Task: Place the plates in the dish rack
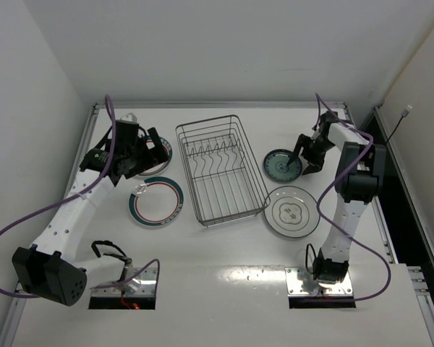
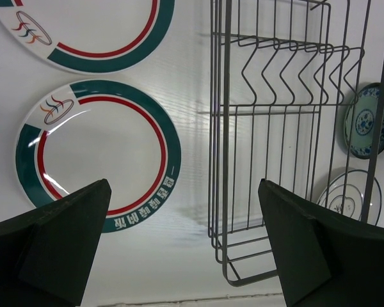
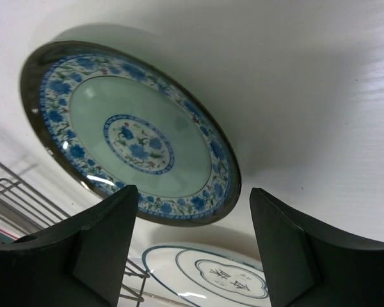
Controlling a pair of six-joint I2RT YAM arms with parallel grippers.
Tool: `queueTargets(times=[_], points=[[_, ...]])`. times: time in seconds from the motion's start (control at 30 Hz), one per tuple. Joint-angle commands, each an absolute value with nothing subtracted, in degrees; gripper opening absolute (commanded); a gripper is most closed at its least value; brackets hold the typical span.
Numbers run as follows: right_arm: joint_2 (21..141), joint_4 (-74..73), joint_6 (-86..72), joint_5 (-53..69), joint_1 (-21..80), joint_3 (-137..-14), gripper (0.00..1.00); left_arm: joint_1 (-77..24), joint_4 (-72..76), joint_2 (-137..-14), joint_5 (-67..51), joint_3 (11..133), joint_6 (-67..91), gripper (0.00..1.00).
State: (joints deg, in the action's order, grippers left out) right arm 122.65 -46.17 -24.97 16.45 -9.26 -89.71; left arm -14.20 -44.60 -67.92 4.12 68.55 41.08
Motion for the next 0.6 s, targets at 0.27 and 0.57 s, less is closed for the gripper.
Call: queueTargets(times=[0.27,0.57], points=[[125.16,-44.82,-24.26,22.32,-10.02,-87.37,0.23,-13.54,-45.43,-68.73,3.16,70.66,40.96,1.00],[115.59,-44.74,-25.30,15.21,-9.94,-94.04,0.00,-12.39,-46.49,-70.92,2.55,73.83,39.81,1.00]])
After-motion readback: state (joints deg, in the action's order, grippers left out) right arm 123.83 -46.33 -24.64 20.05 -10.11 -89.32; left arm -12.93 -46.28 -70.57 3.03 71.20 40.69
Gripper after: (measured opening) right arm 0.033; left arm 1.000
